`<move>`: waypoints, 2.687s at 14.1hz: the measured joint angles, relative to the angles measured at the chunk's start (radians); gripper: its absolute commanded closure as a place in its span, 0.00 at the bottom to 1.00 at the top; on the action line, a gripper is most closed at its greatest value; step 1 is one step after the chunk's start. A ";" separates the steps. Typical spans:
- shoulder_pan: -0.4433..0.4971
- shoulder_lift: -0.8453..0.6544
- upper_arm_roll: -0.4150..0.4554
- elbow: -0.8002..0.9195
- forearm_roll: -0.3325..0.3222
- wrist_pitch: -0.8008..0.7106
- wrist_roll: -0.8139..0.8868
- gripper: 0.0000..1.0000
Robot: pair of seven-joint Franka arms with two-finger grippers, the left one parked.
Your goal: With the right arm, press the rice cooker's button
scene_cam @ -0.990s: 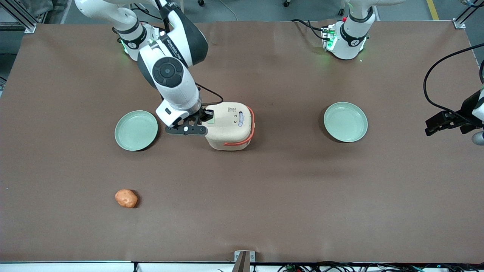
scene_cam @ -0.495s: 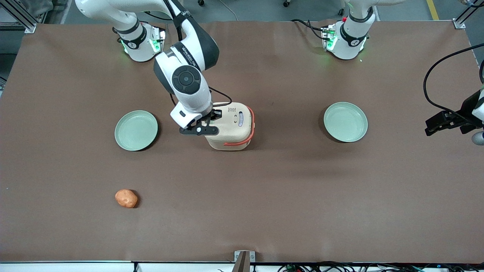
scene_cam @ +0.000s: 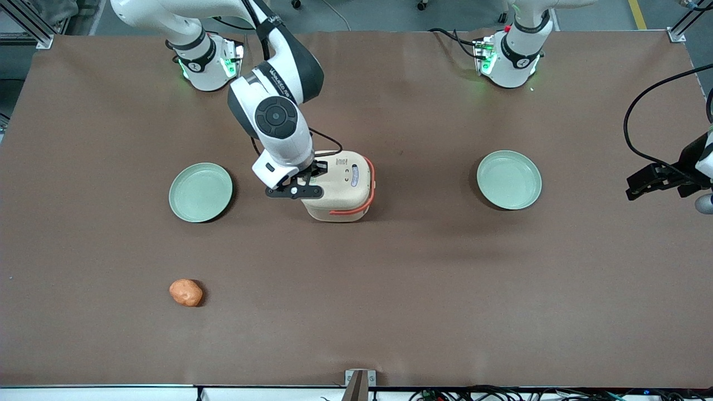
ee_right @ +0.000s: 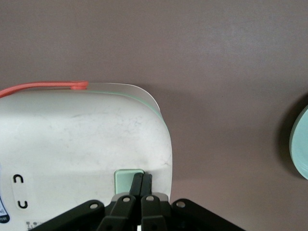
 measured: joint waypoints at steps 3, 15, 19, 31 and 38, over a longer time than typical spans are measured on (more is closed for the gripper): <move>0.004 -0.003 -0.001 -0.013 0.000 0.022 0.000 0.99; -0.033 -0.159 -0.023 -0.017 0.001 -0.098 0.000 0.97; -0.148 -0.293 -0.031 -0.016 -0.001 -0.182 -0.007 0.81; -0.606 -0.354 -0.039 0.020 -0.008 -0.264 -0.337 0.00; -0.695 -0.454 -0.036 0.022 -0.069 -0.338 -0.595 0.00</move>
